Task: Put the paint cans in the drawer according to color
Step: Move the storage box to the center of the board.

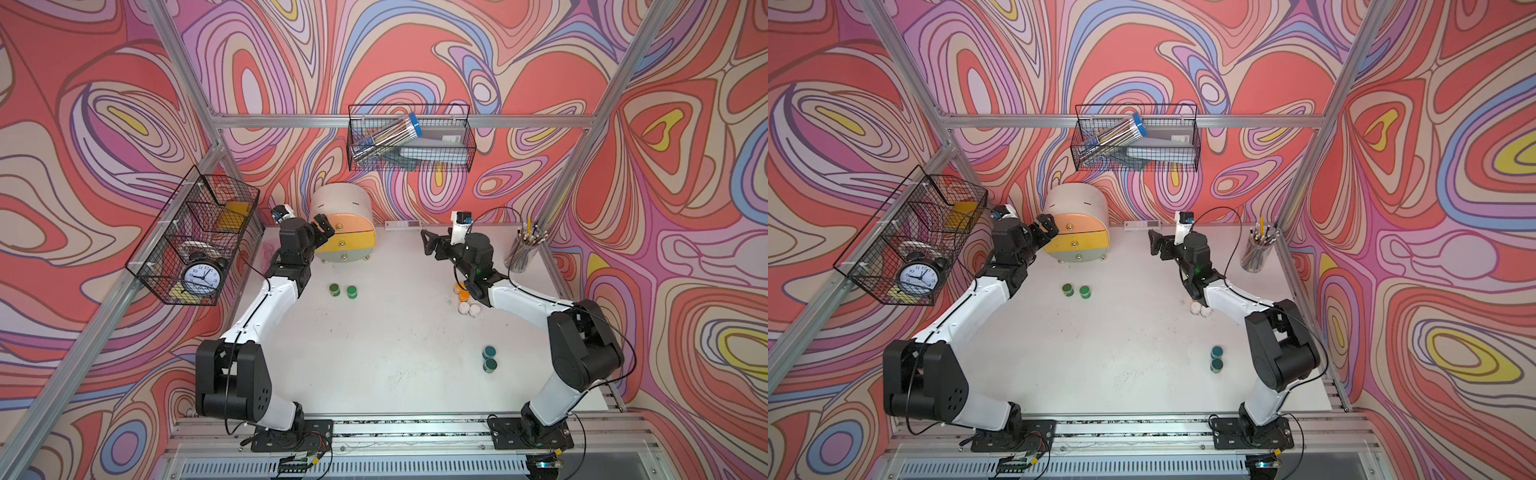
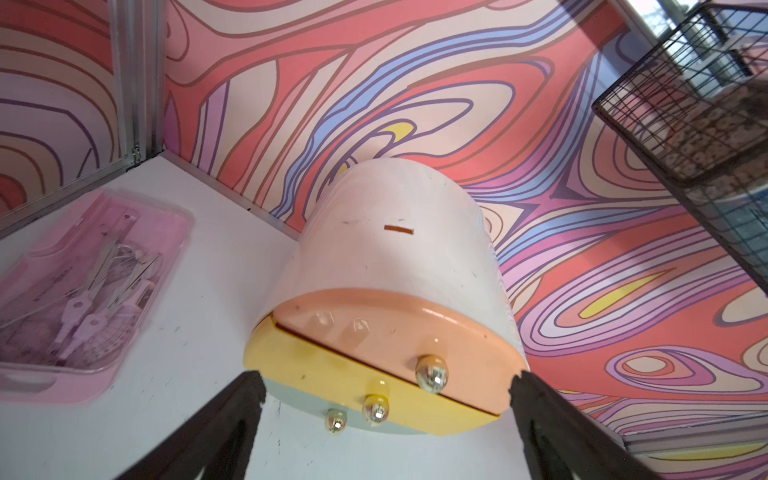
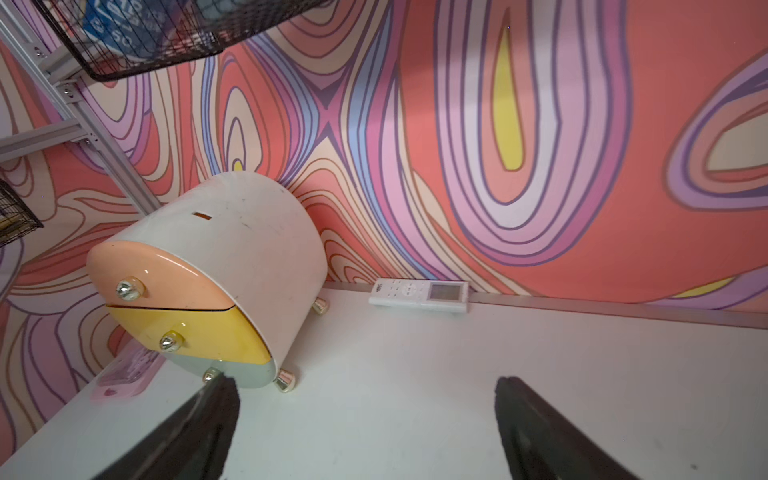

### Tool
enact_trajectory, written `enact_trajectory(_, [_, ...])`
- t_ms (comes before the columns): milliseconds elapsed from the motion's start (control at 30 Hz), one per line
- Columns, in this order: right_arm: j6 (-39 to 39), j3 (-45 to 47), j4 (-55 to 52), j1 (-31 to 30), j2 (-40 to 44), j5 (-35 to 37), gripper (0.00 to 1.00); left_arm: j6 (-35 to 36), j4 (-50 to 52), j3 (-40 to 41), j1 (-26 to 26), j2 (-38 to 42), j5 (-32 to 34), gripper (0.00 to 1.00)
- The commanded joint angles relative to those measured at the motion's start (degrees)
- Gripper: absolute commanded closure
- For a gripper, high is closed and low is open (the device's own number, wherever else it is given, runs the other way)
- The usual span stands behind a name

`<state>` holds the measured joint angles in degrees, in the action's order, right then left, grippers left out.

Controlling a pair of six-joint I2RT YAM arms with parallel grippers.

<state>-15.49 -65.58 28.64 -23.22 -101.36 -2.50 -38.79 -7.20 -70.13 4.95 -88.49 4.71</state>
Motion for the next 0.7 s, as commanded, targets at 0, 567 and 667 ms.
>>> enact_trajectory(0, [-3.9,-7.1,-3.3,-2.3,-5.9,-5.2,0.02,2.1,7.0,-7.8,0.0,-5.2,0.4,0.01])
enact_trajectory(567, [-32.2,-39.9,3.8,-2.8,-36.2,-18.3,0.02,-0.9,18.0,-28.1,-4.4,-24.9,-10.2,0.01])
enact_trajectory(667, [-35.1,-44.9,4.3,-3.1,-40.7,-18.5,0.02,-2.1,16.8,-28.5,-4.7,-27.0,-12.1,0.01])
